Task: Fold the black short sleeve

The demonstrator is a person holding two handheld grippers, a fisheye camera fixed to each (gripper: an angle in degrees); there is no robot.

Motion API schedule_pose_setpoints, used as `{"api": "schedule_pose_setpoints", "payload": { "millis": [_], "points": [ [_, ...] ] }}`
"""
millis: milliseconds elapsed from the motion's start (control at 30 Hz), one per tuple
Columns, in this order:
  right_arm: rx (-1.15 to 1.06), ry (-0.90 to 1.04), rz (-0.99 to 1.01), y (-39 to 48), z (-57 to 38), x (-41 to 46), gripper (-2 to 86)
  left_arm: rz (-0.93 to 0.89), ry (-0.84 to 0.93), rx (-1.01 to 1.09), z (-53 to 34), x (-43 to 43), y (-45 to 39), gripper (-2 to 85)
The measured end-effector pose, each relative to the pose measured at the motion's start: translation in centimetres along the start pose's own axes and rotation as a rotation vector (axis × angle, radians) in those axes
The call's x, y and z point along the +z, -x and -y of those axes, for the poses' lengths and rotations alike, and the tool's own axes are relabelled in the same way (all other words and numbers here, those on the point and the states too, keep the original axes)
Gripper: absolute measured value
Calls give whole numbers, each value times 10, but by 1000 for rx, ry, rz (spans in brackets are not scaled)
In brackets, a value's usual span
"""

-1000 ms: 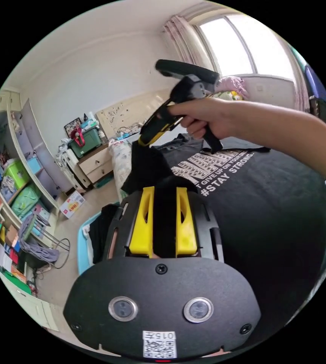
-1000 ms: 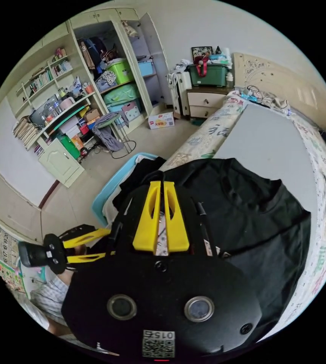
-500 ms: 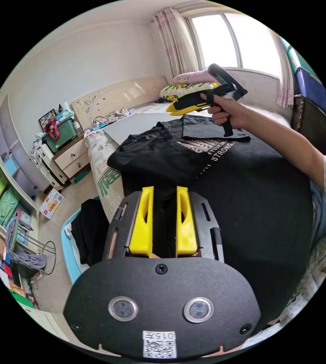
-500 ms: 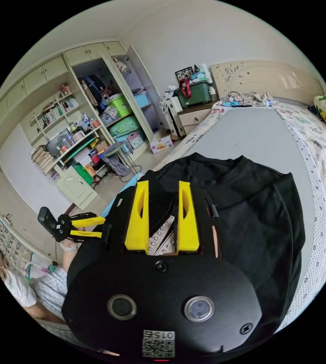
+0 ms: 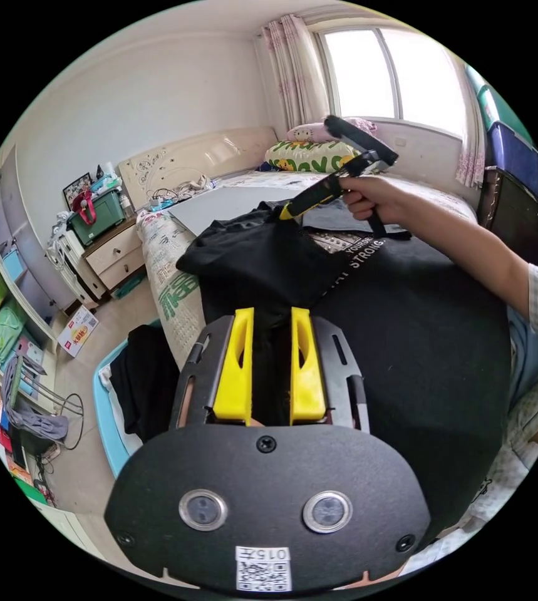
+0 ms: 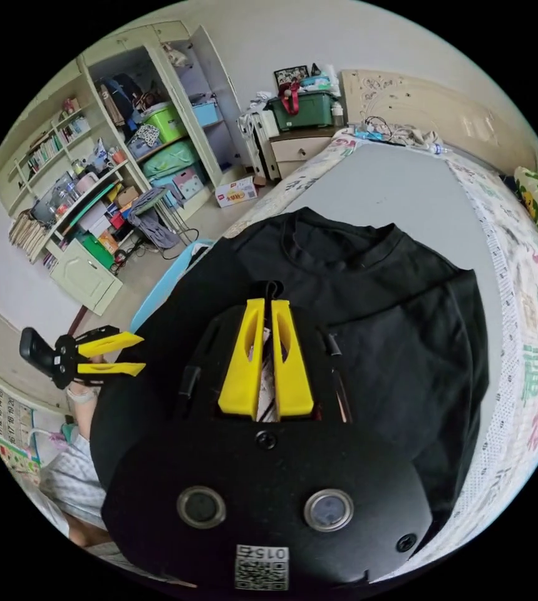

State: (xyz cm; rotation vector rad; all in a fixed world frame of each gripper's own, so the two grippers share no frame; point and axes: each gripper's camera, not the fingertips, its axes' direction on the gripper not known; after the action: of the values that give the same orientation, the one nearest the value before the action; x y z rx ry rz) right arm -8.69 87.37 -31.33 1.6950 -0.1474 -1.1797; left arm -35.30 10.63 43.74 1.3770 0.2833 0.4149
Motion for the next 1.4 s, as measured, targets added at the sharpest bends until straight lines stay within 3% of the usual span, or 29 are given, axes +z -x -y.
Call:
{"api": "schedule_pose_setpoints", "payload": {
  "millis": [300, 433, 700, 767, 833, 933, 1067, 1133, 1200, 1400],
  "points": [
    [-192, 151, -67, 25, -4, -37, -1, -43, 14, 10, -35, 4, 23, 62],
    [-294, 326, -69, 27, -11, -27, -7, -16, 51, 27, -49, 10, 26, 52],
    [-206, 211, -159, 11, -12, -53, 7, 23, 56, 32, -67, 7, 29, 64],
    [-447, 115, 46, 39, -19, -67, 40, 34, 57, 30, -73, 5, 31, 69],
    [-707, 139, 185, 74, -33, -71, 90, 30, 58, 39, -77, 4, 31, 66],
    [-942, 243, 228, 122, -48, -62, 107, 38, 66, 43, -83, 2, 33, 49],
    [-990, 425, 83, 148, -55, -20, 90, 51, 67, 36, -90, -3, 35, 31],
    [-981, 447, -2, 150, -57, -8, 13, 51, 71, 33, -92, -4, 35, 28],
    [-993, 436, -49, 151, -60, -7, -2, 57, 72, 37, -94, -6, 35, 26],
    [-1123, 399, 202, 154, -74, -39, -6, 66, 68, 20, -100, -17, 42, 32]
  ]
}}
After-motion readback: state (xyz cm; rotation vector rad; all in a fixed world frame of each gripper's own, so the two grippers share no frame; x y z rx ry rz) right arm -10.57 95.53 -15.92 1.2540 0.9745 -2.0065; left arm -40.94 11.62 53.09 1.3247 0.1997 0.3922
